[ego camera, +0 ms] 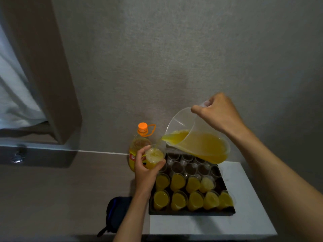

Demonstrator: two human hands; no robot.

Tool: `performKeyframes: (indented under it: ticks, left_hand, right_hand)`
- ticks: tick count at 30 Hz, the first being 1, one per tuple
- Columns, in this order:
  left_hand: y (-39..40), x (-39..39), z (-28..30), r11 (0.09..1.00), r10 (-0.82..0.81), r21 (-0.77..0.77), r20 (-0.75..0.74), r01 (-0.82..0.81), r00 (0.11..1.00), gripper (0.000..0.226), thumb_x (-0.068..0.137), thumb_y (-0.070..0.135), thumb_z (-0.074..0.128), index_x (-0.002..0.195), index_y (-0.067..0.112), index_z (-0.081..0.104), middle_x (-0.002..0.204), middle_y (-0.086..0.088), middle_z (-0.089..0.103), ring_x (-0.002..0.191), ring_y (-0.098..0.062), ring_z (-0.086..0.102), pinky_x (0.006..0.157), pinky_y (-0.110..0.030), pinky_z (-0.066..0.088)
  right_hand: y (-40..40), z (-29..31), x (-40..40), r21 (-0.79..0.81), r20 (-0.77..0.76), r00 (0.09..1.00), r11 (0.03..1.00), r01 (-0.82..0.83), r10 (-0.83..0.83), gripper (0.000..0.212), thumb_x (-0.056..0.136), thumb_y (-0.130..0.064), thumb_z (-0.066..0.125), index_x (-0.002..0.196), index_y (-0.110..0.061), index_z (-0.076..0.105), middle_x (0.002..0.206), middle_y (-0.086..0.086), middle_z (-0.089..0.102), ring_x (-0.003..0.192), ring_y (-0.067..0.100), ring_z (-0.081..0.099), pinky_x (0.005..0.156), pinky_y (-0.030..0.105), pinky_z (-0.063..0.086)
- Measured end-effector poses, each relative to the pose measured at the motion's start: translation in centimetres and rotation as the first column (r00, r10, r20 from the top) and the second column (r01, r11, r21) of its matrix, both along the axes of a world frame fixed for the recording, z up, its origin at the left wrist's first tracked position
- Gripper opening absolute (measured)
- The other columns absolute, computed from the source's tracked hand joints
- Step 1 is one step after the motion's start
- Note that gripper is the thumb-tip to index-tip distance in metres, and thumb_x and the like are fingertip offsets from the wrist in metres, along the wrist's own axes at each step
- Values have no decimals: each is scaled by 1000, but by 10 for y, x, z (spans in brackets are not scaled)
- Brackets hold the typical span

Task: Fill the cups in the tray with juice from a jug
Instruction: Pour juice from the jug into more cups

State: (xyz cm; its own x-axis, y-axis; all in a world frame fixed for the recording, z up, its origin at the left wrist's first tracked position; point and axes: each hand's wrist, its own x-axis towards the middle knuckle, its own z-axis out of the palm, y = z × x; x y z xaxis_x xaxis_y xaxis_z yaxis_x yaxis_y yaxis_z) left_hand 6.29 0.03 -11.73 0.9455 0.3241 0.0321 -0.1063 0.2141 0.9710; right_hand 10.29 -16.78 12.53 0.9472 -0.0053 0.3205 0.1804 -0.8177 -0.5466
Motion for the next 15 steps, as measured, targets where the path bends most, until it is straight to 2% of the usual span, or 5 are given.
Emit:
performKeyframes:
  ticks: [4, 7, 12, 15]
  left_hand:
    - [-1, 1, 1, 1000, 6, 7, -9, -6, 1000, 65, 70, 12, 93, 122, 36, 61, 123, 6, 68, 117, -17, 63, 98, -47, 55]
    - [-2, 1, 3, 1000, -2, -9, -9, 2, 1000, 64, 71, 11, 92, 123, 34, 62, 121, 6, 69, 115, -16, 65, 97, -49, 56]
    - [-4, -1, 6, 999, -17, -27, 0, 17, 1000, 62, 73, 7, 90, 123, 30, 62, 118, 7, 70, 108, -11, 68, 89, -35, 59]
    - [-4, 0, 7, 1000, -17, -22, 7, 17, 1000, 61, 73, 4, 89, 123, 28, 62, 117, 8, 70, 107, -10, 67, 89, -35, 59]
  right_hand:
    - [2, -4, 0, 5, -8, 1000, 1000, -2, 2, 46, 84, -33, 73, 51, -22, 43, 44, -8, 37, 45, 15, 35, 52, 31, 34]
    - [4, -9, -2, -1, -15, 1000, 1000, -5, 5, 49, 84, -33, 73, 49, -22, 40, 42, -9, 35, 43, 14, 34, 50, 29, 33]
    - [3, -23, 0, 8, -46, 999, 1000, 5, -5, 48, 83, -34, 73, 49, -22, 41, 41, -8, 36, 42, 14, 35, 50, 31, 35]
    - [2, -32, -1, 38, -56, 998, 999, 10, -8, 42, 83, -34, 73, 52, -21, 47, 43, -6, 39, 42, 15, 36, 50, 31, 36]
